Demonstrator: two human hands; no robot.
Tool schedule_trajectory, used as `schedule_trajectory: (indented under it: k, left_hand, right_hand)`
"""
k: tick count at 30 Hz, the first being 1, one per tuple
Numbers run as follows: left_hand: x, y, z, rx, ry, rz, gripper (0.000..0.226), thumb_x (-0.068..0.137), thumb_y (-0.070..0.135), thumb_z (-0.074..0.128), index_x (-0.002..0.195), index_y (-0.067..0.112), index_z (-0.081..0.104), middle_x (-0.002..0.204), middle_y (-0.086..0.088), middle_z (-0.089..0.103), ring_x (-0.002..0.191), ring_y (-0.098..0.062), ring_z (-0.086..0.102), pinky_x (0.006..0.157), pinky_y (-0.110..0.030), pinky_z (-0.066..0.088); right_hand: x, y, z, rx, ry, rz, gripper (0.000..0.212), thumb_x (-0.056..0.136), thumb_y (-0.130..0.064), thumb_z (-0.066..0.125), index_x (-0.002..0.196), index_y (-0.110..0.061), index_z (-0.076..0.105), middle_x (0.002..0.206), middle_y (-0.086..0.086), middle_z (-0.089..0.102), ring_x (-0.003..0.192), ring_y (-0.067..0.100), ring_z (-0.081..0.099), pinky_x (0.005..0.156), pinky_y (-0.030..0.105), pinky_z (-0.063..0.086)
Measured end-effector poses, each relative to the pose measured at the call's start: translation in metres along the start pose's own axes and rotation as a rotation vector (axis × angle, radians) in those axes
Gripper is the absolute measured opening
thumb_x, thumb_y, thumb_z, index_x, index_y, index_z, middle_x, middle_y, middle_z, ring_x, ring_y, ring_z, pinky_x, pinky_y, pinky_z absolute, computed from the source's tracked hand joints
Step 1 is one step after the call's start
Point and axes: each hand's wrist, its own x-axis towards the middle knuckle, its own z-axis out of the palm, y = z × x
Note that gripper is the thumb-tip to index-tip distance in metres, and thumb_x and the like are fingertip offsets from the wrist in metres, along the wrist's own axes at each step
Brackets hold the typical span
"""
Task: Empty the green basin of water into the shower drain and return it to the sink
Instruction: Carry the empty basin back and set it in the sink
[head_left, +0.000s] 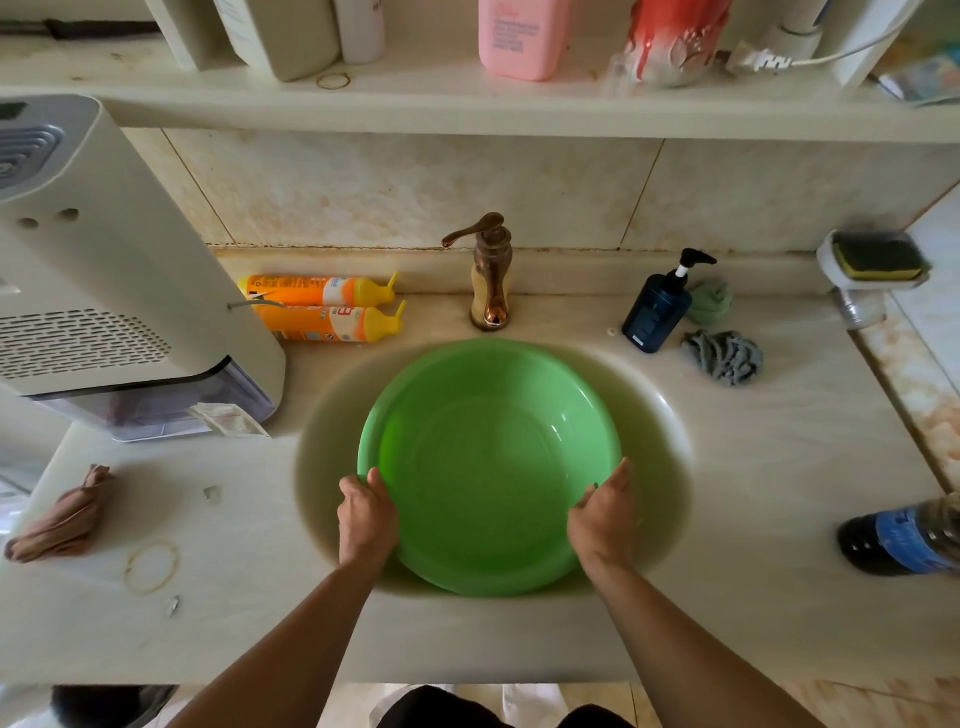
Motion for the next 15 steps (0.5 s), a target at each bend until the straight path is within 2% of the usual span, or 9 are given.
schedule_trajectory:
  k: [4,9,15]
  left_hand:
    - [-0.0010,-0.0013,0.0012,-0.014,-0.004,-0.022,0.035,0.104,0.037,0.029,0.101,0.004,0.040,0.111,-0.033,0.060,0.094,-0.042,0.057,0.075,-0.040,0.040]
    - [-0.0017,-0.0019,-0.0013,-0.001,0.001,-0.024,0.035,0.104,0.037,0.029,0.102,0.004,0.041,0.114,-0.033,0.059,0.103,-0.045,0.057,0.077,-0.041,0.039]
    - [-0.0025,-0.0031,-0.0006,-0.013,-0.012,-0.041,0.039,0.104,0.039,0.029,0.105,0.002,0.042,0.113,-0.031,0.060,0.101,-0.043,0.058,0.078,-0.042,0.042]
  right_hand:
    - [-0.0004,-0.0007,-0.0002,-0.003,0.003,-0.009,0.068,0.090,0.001,0.047,0.151,0.006,0.016,0.138,0.023,0.046,0.123,0.038,0.049,0.099,0.041,0.039]
    - [-0.0013,0.0007,0.0014,0.000,-0.011,-0.006,0.068,0.090,0.002,0.048,0.150,0.006,0.017,0.142,0.024,0.044,0.127,0.038,0.046,0.104,0.043,0.035]
    - [-0.0036,0.0014,0.0028,0.000,0.013,-0.007,0.067,0.090,0.002,0.048,0.150,0.005,0.018,0.141,0.023,0.045,0.126,0.039,0.047,0.104,0.041,0.036]
